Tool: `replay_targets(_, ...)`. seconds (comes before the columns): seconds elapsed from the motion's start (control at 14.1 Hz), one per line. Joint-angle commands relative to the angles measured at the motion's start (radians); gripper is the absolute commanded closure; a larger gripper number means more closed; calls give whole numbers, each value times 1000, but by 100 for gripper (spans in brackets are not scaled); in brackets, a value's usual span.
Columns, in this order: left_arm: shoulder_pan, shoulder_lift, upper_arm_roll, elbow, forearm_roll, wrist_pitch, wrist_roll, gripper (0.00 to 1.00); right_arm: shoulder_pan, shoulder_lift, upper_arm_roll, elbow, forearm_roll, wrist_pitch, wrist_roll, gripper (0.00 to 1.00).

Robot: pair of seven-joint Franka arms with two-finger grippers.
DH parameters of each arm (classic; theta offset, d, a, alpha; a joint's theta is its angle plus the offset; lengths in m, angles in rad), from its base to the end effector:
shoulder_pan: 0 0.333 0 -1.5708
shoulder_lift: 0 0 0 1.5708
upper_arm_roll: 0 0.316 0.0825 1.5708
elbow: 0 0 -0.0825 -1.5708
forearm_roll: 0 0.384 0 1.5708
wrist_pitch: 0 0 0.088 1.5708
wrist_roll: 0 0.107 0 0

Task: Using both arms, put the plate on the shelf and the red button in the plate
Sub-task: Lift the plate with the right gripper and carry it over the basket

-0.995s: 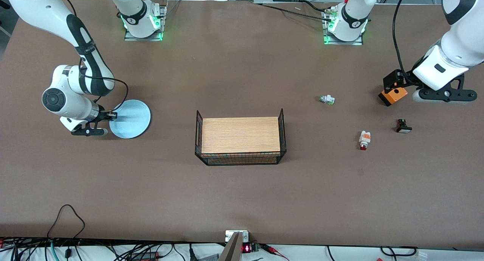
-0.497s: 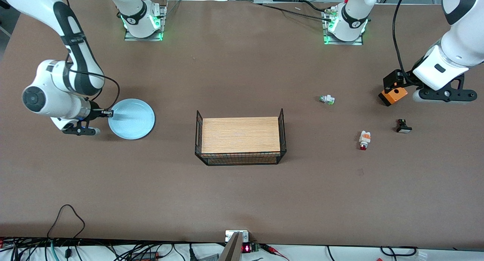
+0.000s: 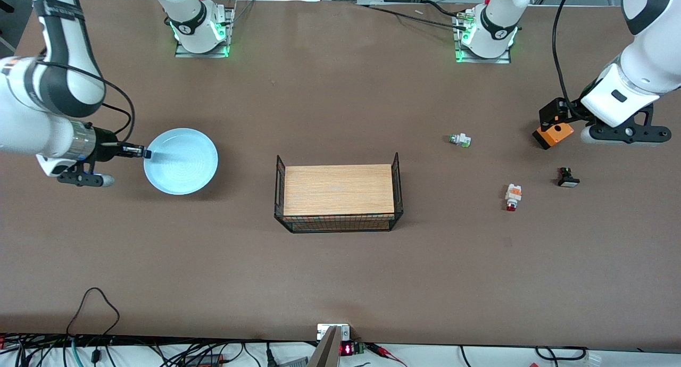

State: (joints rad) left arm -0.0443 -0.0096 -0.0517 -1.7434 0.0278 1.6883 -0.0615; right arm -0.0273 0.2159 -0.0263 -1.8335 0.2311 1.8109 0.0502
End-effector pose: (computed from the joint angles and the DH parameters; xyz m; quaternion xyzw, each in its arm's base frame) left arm 0.5525 -0.0506 0.5580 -0.9995 0.0192 0.0216 0.0158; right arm 0.5886 -0.0118 0.3975 -0.9832 0.0917 0.1179 0.1053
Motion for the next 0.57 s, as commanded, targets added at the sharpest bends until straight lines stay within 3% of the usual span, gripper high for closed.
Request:
replay_targets(0.0, -6, -4, 4, 16, 23, -21, 5, 0, 59, 11, 3, 133, 28, -126, 144, 100)
replay_targets(0.28, -5, -4, 4, 16, 23, -18, 5, 0, 173, 19, 2, 250, 124, -196, 496, 100)
replay_targets(0.5, -3, -4, 3, 16, 21, -18, 5, 0, 272, 19, 2, 304, 137, -196, 699, 100)
